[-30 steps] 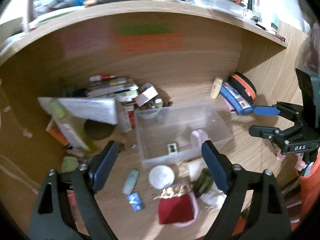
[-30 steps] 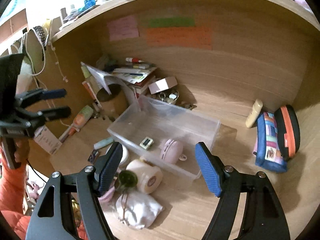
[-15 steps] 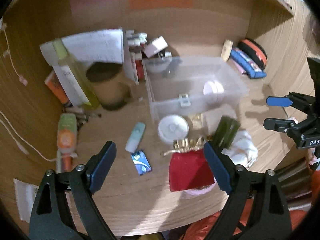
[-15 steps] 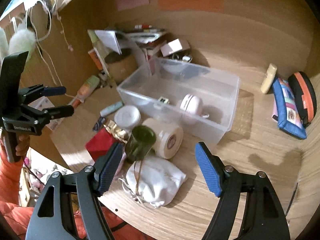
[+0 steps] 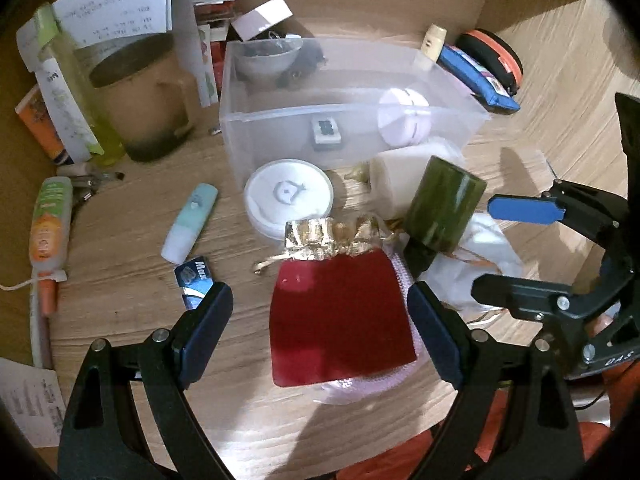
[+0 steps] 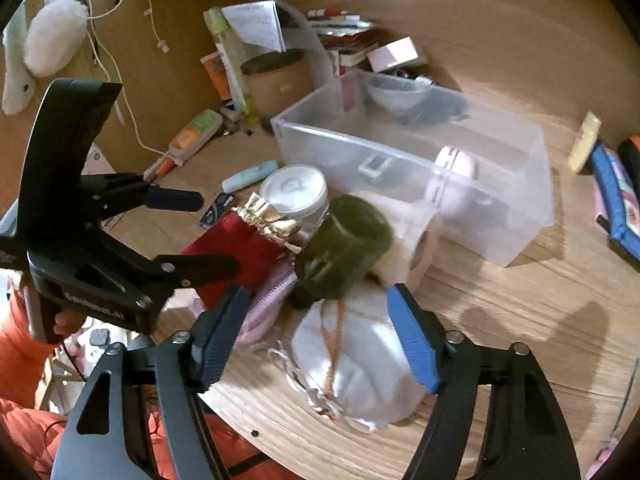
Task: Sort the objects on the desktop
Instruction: 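Grasp the red velvet pouch with the left tool while the right tool grasps the green bottle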
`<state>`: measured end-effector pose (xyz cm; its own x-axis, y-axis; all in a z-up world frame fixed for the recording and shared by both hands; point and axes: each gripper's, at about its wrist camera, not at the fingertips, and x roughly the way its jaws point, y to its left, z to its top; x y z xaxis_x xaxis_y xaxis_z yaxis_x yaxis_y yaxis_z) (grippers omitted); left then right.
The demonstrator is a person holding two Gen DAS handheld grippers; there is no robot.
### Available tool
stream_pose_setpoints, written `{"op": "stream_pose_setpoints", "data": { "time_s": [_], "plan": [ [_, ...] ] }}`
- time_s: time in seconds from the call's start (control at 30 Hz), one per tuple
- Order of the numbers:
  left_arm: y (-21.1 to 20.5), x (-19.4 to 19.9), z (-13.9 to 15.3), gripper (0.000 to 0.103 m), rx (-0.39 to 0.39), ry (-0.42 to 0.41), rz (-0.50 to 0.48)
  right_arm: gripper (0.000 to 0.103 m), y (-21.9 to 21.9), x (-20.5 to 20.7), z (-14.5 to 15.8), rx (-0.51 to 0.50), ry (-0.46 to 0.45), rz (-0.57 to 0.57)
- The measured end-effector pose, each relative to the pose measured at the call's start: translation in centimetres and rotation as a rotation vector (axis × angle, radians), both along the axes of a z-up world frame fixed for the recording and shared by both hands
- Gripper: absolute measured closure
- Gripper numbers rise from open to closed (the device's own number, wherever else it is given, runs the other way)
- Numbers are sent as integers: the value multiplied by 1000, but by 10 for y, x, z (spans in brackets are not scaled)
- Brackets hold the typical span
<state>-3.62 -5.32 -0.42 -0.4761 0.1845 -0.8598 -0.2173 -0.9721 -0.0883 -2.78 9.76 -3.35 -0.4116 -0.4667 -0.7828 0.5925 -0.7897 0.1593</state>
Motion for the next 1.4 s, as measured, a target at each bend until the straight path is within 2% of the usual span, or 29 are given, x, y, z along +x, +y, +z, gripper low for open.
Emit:
{"op": "stream_pose_setpoints", "data": {
  "time_s": [0.3, 0.5, 0.53, 0.67, 0.8, 0.97, 1.0, 1.07, 1.13, 1.23, 1.33, 1.4],
  "plan": [
    [-10, 2, -5, 13, -4, 1, -3, 42, -12, -20, -10, -13, -21, -17],
    [-11, 2, -12, 13, 24, -15, -28, 42, -24, -29, -11, -26, -22, 9],
    [-10, 2, -13, 13, 29, -17, -33, 44, -27, -29, -10, -24, -19, 13],
    [-5, -4, -23, 13, 45, -45, -57, 64, -30, -34, -11, -3, 1, 16],
    [-3, -16, -38, 13, 63, -80, -61, 64, -23, -39, -12, -50, -35, 19],
    [-9, -22, -48, 14, 114, -81, -48, 64, -24, -37, -12, -43, -19, 22],
    [-11, -22, -48, 17, 114, -74, -39, 64, -25, -36, -12, -43, -16, 23],
    [-17, -20, -50, 36, 125, -82, -35, 64, -25, -34, -10, -45, -7, 28],
    [-24, -18, -50, 42, 174, -92, -26, 64, -23, -31, -6, -55, 4, 32],
    [-28, -15, -45, 57, 181, -82, -11, 64, -21, -25, 4, -72, 32, 38],
    [-31, -11, -37, 65, 175, -54, 3, 64, -19, -21, 13, -84, 57, 41],
    [-32, -7, -29, 66, 170, -27, 9, 64, -15, -18, 20, -95, 74, 36]
  ]
}}
